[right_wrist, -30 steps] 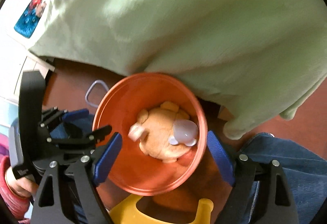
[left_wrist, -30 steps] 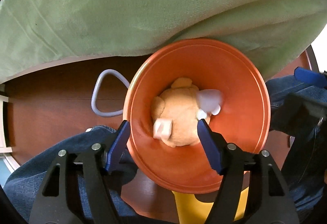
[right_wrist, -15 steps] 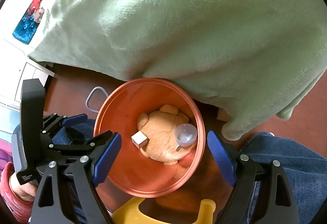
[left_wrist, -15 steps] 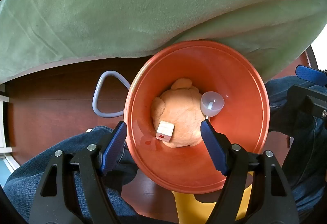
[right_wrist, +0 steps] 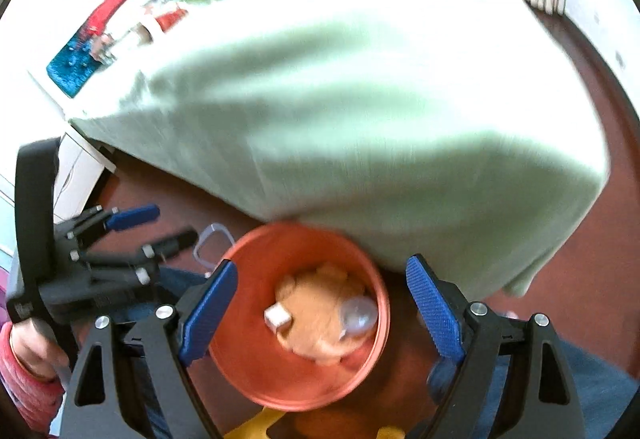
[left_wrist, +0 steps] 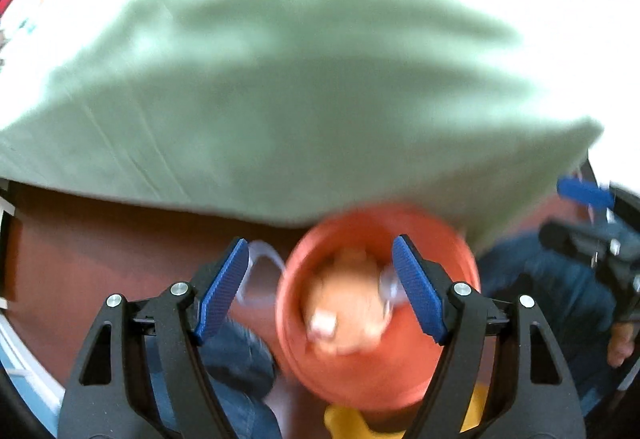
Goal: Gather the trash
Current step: 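Grasp the red-white wrapper with the left tool while the right tool grasps the green snack bag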
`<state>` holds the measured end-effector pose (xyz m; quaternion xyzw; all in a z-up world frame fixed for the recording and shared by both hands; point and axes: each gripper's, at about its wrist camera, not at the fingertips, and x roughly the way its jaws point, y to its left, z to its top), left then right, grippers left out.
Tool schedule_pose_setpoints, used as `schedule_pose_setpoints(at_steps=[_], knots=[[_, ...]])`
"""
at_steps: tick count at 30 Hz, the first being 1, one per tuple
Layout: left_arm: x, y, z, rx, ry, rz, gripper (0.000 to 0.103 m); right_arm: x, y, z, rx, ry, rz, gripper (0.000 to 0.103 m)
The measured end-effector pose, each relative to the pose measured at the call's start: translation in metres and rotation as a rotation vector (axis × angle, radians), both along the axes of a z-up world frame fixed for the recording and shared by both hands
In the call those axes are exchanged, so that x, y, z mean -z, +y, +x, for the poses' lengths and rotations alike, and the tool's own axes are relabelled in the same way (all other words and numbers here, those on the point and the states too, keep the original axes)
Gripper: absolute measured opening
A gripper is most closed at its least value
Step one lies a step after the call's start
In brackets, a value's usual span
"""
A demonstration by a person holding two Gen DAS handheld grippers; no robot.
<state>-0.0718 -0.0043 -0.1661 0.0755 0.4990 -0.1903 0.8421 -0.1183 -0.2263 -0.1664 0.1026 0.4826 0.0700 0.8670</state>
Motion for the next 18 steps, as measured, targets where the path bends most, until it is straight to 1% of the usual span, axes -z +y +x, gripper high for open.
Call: schedule_pose_setpoints(at_steps=[1,2,3,6,11,12,14,18], knots=[[-0.01,0.004,0.005,-0.015,-0.033,-0.016,0.079,-0.009,-0.001,0.0,0.0,-0.028,-0.003,0.086],[-0.02,0.009,0.01,-0.034,-0.068,-0.03,0.08,-0.016,-0.001,0.0,-0.001,-0.048,-0.004,0.086],[-0.032,0.015,0.017,-0.058,-0.106,-0.047,0.081,-0.023,-0.002,-0.001,-0.002,-0.071,-0.003,0.086],[-0.056,0.028,0.037,-0.119,-0.174,-0.081,0.081,-0.041,-0.003,-0.001,-0.006,-0.121,0.006,0.086],[-0.084,0.041,0.081,-0.212,-0.298,-0.073,0.082,-0.055,0.001,-0.004,-0.017,-0.163,0.019,0.087],[-0.088,0.042,0.09,-0.229,-0.31,-0.067,0.082,-0.058,0.002,-0.004,-0.021,-0.169,0.016,0.087],[-0.093,0.044,0.107,-0.241,-0.322,-0.091,0.082,-0.062,0.007,-0.006,-0.031,-0.18,0.002,0.087],[-0.089,0.042,0.139,-0.278,-0.322,-0.104,0.082,-0.069,0.013,-0.006,-0.041,-0.198,0.002,0.087]])
